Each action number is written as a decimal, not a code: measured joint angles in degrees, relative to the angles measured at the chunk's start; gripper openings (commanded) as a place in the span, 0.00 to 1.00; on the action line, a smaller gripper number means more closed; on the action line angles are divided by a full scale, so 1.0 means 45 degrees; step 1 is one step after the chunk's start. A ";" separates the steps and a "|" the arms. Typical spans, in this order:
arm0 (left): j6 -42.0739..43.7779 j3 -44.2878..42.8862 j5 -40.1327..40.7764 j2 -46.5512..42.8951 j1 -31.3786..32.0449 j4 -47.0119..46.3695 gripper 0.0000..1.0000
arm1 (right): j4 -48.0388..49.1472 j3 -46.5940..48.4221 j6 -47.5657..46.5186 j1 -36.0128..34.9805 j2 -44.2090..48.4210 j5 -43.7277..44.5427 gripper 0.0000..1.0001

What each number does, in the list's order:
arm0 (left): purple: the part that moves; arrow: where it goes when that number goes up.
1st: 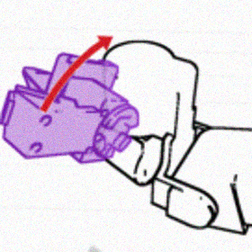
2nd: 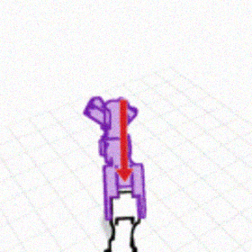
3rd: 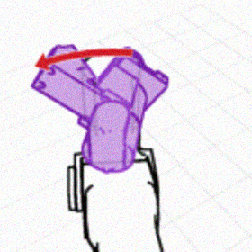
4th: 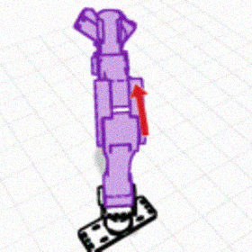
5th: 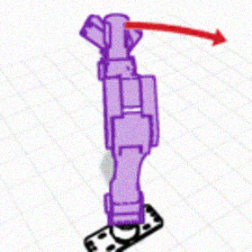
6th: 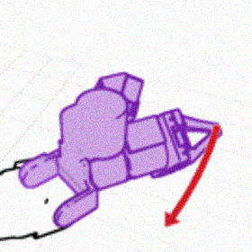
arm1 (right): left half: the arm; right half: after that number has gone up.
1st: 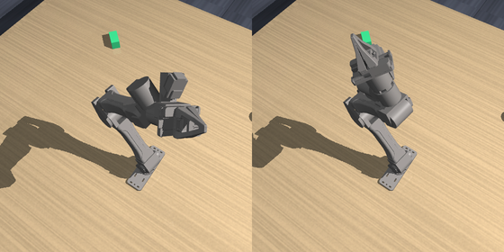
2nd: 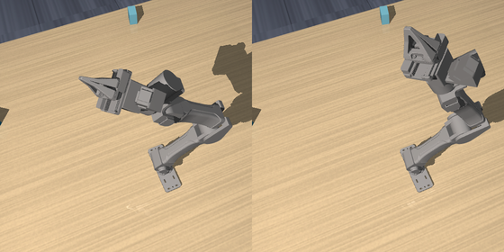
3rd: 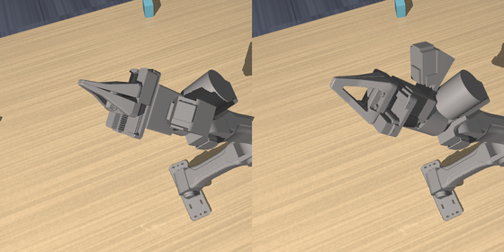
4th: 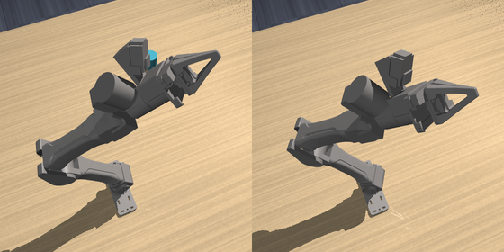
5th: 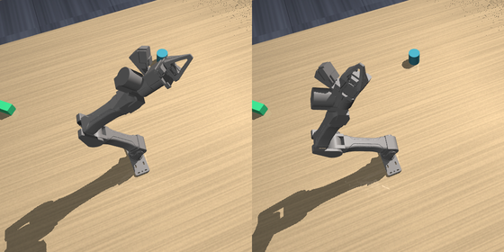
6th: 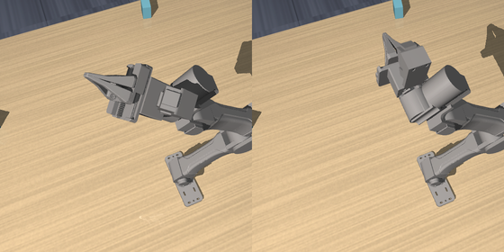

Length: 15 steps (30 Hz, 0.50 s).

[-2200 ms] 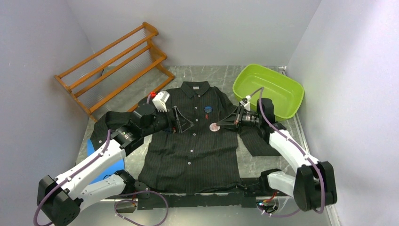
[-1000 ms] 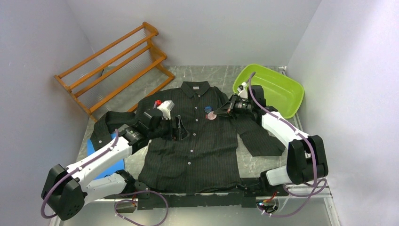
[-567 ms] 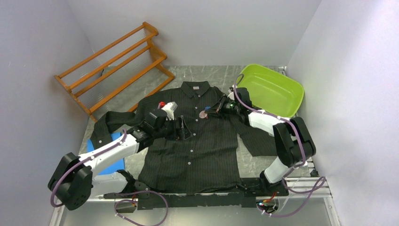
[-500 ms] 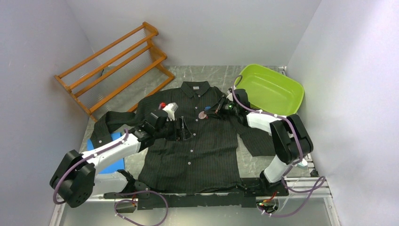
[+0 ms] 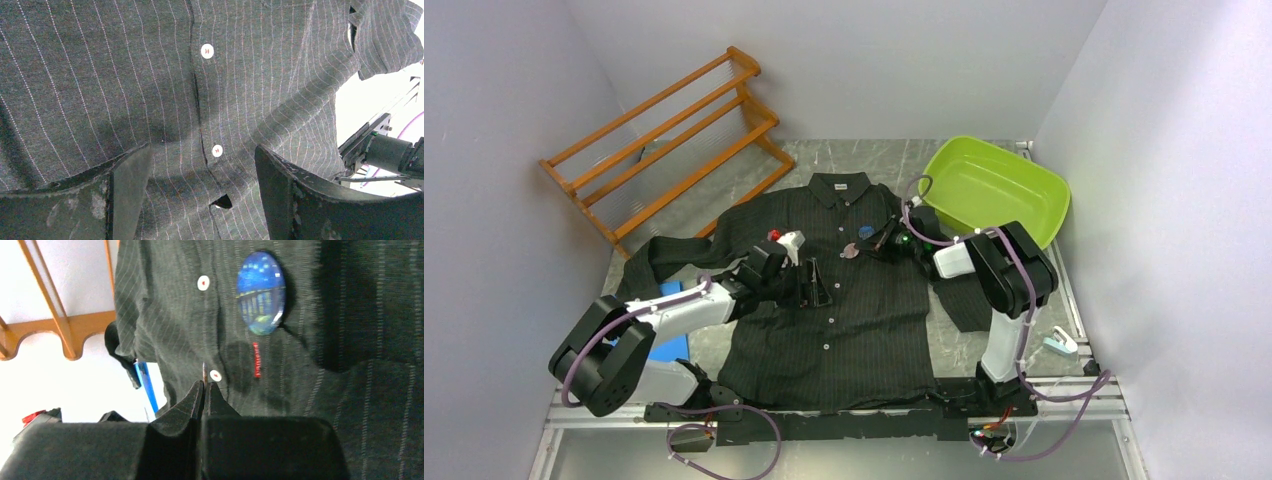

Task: Pin the brooch onto the clothing
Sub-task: Pin the brooch to the clothes.

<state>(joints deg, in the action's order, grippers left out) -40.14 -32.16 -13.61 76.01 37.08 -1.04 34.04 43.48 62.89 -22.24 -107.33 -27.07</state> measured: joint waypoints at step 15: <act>0.0019 0.0112 0.0330 0.0199 -0.0010 -0.0015 0.81 | 0.3662 -0.1661 0.0141 -0.0063 -0.1248 0.0369 0.00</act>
<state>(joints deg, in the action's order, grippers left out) -40.05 -31.66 -12.12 76.90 37.04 -1.10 50.52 36.01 63.53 -22.52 -112.95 -25.41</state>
